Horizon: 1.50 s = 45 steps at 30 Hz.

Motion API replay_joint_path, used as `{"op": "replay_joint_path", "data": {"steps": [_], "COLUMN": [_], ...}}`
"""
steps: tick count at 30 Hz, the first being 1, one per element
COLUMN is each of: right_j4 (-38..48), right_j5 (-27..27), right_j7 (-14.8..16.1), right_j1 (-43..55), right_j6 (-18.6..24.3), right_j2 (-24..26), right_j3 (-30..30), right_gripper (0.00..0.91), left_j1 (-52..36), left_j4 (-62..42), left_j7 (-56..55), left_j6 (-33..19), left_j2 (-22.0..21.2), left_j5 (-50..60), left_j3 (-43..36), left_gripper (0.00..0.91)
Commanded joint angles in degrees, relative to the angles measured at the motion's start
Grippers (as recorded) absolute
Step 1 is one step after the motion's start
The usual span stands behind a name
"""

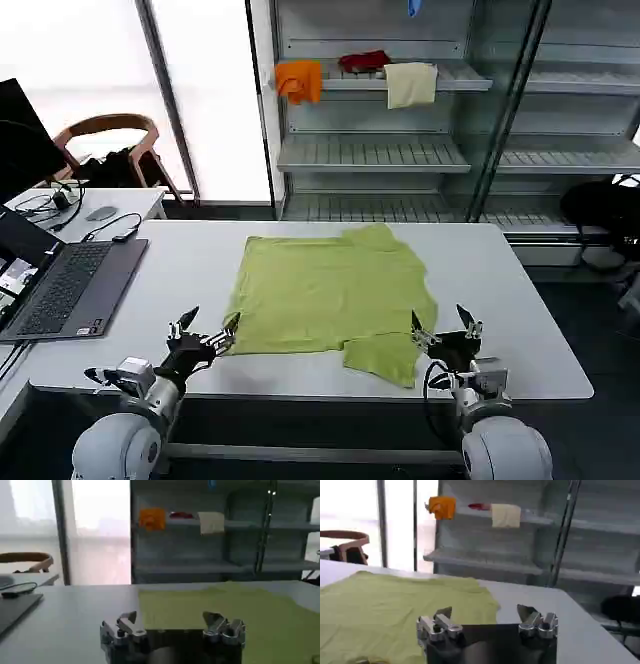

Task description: Fold and organize the clothes.

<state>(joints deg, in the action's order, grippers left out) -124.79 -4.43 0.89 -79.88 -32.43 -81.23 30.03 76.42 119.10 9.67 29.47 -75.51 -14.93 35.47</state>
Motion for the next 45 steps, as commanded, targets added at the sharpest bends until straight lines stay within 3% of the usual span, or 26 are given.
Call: {"op": "replay_joint_path", "data": {"steps": [1, 14, 21, 24, 25, 28, 36, 38, 40, 41, 43, 45], "right_j4": [0.66, 2.78, 3.22, 3.58, 3.74, 3.88, 3.94, 3.92, 3.92, 3.91, 4.01, 4.04], "right_j5": [-5.55, -4.67, -4.07, -3.57, -3.36, -2.95, -2.46, -2.21, -1.99, -1.96, -1.89, -1.91], "right_j7": [0.56, 1.82, 2.18, 2.25, 2.29, 2.43, 2.73, 2.81, 2.94, 2.95, 3.09, 3.12], "right_j1": [-5.78, -5.76, -4.63, -4.18, -4.03, -3.94, -3.86, -3.84, -3.89, -3.94, -4.03, -4.07], "right_j6": [-0.26, 0.79, 1.02, 1.03, 1.07, 1.07, 1.25, 1.28, 1.38, 1.40, 1.80, 2.33], "right_j2": [-0.35, -1.10, -2.15, -2.64, -2.83, -3.09, -2.98, -2.92, -2.93, -2.90, -2.90, -2.87], "right_j3": [-0.21, -2.06, -2.67, -2.95, -3.03, -3.14, -2.85, -2.86, -2.86, -2.91, -2.92, -2.97], "right_gripper": [0.907, 0.907, 0.715, 0.615, 0.464, 0.383, 0.383, 0.373, 0.282, 0.141, 0.000, 0.000], "left_j1": [3.48, 3.34, 3.07, 2.93, 2.80, 2.73, 3.61, 3.19, 2.40, 2.15, 1.77, 1.45], "left_j4": [-0.93, -2.82, -3.86, -4.13, -4.38, -4.78, -3.91, -4.39, -5.31, -5.63, -5.92, -6.17], "left_j7": [-1.93, -3.37, -3.43, -3.40, -3.35, -3.24, -1.70, -1.74, -1.87, -1.84, -2.30, -2.71], "left_j6": [1.78, 1.61, 1.32, 1.21, 1.21, 1.23, 1.34, 1.40, 1.56, 1.55, 1.46, 1.17], "left_j2": [-0.19, -0.87, -0.86, -0.80, -0.77, -0.70, -1.00, -1.18, -1.35, -1.41, -1.49, -1.56], "left_j5": [3.44, 3.95, 3.39, 3.28, 3.20, 2.90, 0.76, 1.00, 1.04, 1.00, 0.89, 0.84], "left_j3": [-1.15, -1.05, -0.75, -0.63, -0.60, -0.67, -1.74, -1.94, -2.09, -2.09, -2.21, -2.28], "left_gripper": [0.907, 0.907, 0.897, 0.766, 0.574, 0.292, 0.232, 0.151, 0.030, 0.010, 0.000, 0.000]}}
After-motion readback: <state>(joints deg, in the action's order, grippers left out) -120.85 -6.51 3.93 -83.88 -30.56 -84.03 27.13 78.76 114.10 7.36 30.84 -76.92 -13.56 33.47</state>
